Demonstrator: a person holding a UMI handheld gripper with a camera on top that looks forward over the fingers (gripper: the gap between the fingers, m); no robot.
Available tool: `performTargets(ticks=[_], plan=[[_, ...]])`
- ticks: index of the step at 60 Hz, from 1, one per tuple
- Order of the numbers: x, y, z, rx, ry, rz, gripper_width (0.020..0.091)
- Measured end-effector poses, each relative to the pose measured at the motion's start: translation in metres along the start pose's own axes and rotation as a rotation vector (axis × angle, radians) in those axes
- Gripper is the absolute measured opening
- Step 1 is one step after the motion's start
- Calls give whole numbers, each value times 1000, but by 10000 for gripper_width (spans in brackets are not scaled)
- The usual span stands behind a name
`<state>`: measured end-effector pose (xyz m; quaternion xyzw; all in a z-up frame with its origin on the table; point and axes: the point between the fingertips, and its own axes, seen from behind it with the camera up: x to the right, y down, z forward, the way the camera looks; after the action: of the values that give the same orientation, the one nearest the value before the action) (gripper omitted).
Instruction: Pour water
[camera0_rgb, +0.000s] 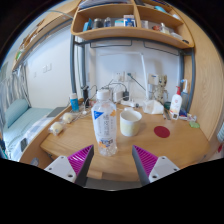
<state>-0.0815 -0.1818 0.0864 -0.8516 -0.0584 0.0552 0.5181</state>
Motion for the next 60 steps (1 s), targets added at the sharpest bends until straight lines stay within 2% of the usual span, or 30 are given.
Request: performTargets(ticks=[20,23,26,28,29,46,50,55,60], plan=[[-28,-43,71,131,-2,-4,777],[-29,-46,79,144,2,-1,743],[-27,-47,85,159,18,-5,660],[-24,-49,87,171,32,-8,565],[-25,-51,87,180,32,-8,549],[-26,-54,90,252,71,-4,428],[-28,-54,91,247,87,-20,387],[-31,-56,93,242,92,-43,388],[-35,-55,98,203,86,-43,387]])
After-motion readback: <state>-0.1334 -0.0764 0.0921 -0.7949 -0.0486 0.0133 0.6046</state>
